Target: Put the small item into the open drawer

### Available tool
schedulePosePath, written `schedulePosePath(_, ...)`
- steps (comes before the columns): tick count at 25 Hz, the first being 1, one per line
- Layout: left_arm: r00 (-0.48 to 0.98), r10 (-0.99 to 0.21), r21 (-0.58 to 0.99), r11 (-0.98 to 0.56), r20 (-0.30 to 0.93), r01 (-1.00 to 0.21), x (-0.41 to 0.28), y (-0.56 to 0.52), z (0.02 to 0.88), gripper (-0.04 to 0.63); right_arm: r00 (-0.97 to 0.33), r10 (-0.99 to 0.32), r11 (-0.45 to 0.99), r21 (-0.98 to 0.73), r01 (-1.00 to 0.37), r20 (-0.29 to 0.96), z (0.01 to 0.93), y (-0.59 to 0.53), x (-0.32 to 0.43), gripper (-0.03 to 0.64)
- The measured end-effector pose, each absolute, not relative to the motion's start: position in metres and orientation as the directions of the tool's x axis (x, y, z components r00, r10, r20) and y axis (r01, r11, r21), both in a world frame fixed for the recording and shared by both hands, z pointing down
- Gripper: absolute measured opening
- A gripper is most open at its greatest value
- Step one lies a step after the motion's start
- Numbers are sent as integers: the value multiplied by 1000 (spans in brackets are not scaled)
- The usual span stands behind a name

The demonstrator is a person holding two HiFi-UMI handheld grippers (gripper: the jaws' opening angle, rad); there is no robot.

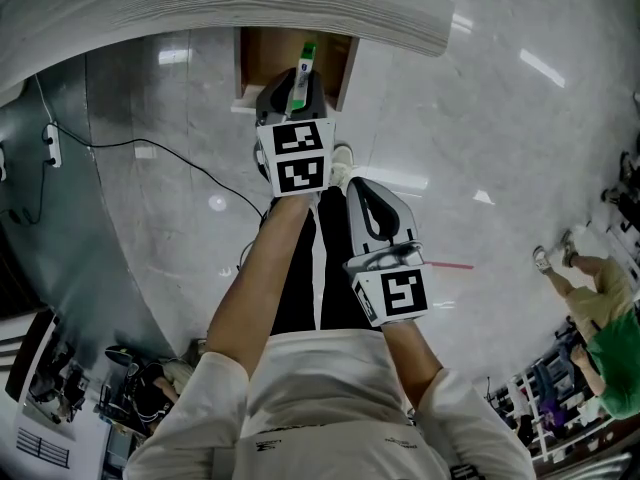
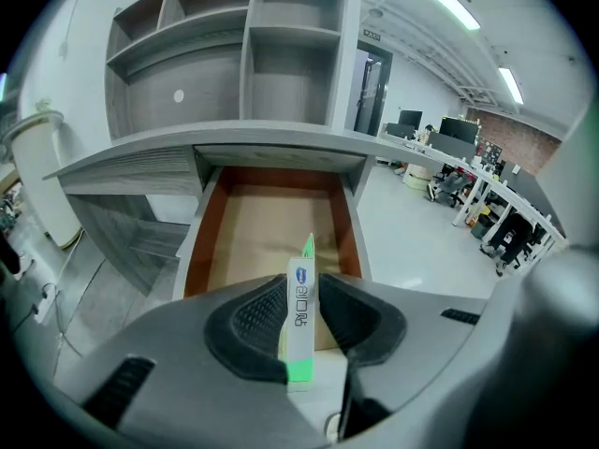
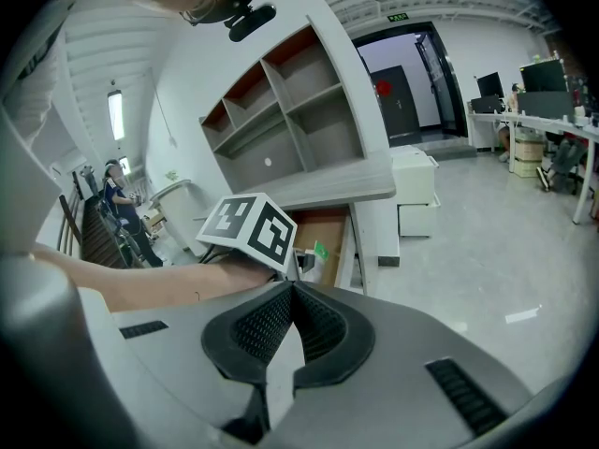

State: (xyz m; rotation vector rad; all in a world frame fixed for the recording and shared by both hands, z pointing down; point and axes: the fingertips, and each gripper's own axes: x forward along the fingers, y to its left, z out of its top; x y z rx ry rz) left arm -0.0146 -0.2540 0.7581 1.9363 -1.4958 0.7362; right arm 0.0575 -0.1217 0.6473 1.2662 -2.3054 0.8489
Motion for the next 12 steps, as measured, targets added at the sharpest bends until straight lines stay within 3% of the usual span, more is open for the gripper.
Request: schedulePosePath(12, 224, -690, 120, -197, 688, -973, -19, -234, 709, 74, -489, -672, 395, -289, -872, 556, 614, -106, 63, 29)
